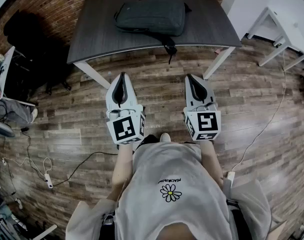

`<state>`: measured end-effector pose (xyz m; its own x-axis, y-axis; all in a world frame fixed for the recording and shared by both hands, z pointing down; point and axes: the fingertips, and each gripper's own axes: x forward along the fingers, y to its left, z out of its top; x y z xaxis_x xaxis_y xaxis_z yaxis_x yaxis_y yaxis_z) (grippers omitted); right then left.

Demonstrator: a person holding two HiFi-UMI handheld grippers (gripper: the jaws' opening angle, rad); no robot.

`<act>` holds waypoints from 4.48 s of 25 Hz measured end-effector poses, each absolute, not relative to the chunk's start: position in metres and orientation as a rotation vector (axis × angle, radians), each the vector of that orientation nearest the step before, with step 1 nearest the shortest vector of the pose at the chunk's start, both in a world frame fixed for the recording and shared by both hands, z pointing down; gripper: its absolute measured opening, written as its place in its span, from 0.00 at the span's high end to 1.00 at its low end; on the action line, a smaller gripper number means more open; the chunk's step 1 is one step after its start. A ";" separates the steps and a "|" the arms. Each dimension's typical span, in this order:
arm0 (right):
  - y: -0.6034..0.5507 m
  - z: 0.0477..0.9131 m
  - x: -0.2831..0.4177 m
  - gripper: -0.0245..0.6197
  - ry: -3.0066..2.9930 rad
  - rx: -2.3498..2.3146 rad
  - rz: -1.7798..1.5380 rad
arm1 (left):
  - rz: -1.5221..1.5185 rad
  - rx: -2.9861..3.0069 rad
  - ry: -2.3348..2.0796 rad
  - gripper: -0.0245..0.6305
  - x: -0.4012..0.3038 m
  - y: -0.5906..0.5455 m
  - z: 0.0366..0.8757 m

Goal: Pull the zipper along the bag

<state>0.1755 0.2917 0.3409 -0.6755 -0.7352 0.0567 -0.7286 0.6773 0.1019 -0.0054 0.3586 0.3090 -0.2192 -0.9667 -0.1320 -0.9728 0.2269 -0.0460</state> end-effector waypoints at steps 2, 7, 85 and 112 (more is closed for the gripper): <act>0.291 0.340 0.174 0.96 -2.793 1.217 -0.109 | 0.078 -1.882 2.348 0.96 -0.007 0.357 0.308; 0.291 0.345 0.169 0.96 -2.801 1.180 -0.056 | 0.176 -1.953 2.375 0.96 -0.012 0.355 0.314; -0.067 0.466 0.036 0.96 -2.347 1.214 0.255 | -0.449 -2.447 2.178 0.96 -0.179 -0.047 0.453; -0.184 0.494 0.046 0.96 -2.270 1.239 0.210 | -0.858 -2.644 2.066 0.96 -0.141 -0.112 0.504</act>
<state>0.0456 -0.1841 0.4938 -0.4312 -0.7327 0.5265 -0.8167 0.5650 0.1173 -0.1407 -0.1118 0.5045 0.1872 -0.8092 0.5569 -0.9657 -0.2555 -0.0467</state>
